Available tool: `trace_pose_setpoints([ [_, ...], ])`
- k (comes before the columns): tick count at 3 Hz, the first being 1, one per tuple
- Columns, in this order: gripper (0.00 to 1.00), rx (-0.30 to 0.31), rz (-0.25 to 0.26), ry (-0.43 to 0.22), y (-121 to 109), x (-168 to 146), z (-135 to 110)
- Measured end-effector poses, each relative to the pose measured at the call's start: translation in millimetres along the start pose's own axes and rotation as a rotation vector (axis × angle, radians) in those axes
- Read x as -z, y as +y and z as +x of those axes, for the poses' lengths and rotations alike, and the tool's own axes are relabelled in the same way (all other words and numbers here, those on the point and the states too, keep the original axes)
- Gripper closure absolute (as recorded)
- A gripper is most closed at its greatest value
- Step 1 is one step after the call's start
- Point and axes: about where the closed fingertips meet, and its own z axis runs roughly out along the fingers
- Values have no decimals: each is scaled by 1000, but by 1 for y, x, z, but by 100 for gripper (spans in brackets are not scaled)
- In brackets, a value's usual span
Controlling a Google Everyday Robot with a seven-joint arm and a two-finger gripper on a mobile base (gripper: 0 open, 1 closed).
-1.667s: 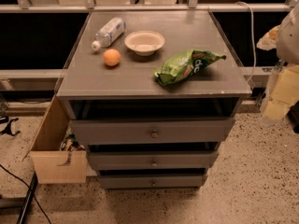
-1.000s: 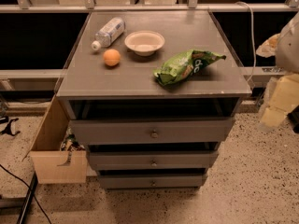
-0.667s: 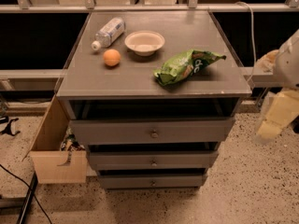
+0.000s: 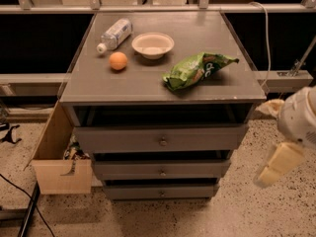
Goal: Open middle drawer
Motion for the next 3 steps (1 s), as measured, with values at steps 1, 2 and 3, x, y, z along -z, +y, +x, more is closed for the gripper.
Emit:
trace_pose_setpoints([
  [1,0,-41,-63,-51,24,-56,26],
  [2,0,-88,-178,-52,59,-122,47],
  [3,0,-90,-189,-46,64,-124,50],
])
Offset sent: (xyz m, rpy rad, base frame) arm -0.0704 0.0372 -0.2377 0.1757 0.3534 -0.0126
